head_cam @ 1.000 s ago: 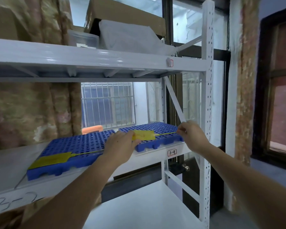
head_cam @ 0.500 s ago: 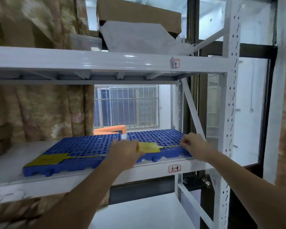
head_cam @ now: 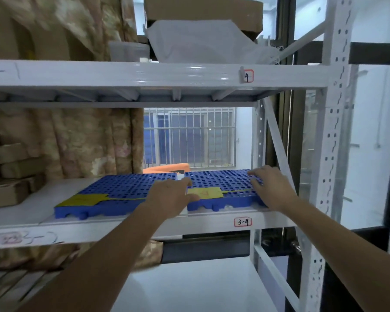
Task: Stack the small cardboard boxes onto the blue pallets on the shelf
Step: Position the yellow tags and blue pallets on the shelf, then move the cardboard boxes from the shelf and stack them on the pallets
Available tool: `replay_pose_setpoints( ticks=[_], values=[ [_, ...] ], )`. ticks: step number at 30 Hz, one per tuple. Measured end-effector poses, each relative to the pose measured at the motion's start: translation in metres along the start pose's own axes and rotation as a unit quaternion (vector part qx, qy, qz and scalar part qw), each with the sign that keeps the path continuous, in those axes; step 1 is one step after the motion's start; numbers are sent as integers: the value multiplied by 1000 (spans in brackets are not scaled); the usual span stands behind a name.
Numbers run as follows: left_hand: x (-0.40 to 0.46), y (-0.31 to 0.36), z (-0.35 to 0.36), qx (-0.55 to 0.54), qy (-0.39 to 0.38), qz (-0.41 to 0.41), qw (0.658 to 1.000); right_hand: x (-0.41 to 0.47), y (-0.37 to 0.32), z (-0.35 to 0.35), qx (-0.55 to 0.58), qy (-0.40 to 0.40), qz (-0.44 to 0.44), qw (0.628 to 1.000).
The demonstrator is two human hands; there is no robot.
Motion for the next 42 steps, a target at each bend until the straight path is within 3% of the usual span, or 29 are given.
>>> replay_pose_setpoints(
  ticks=[3, 8, 16, 21, 25, 29, 42],
  values=[
    [-10, -32, -10, -32, 1, -36, 999, 6, -52, -9, 42, 5, -63, 997],
    [-55, -110, -29, -42, 19, -106, 993, -5, -175, 31, 68, -109, -168, 977],
    [-193, -239, -70, 3, -6, -250, 968, -66, -380, 94, 42, -252, -325, 910],
    [-281, -325, -112, 30, -19, -312, 949, -95, -488, 130, 125, -284, -316, 897],
    [-334, -389, -141, 74, -59, -311, 946, -118, -571, 150, 159, -297, -294, 894],
    [-381, -466, -160, 63, -33, -374, 925, -135, -643, 161, 209, -284, -266, 897],
    [-409, -634, -167, 28, 13, -406, 913, -119, -819, 217, 229, -273, -315, 880]
  ],
)
Point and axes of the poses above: each hand's wrist, its own x-axis towards the middle knuckle, its own z-axis out of the palm, y = z × x, the point moved 10 cm from there along x, towards the middle knuckle, and after that the axes turned 12 degrees about y, right-handed, at the moved point
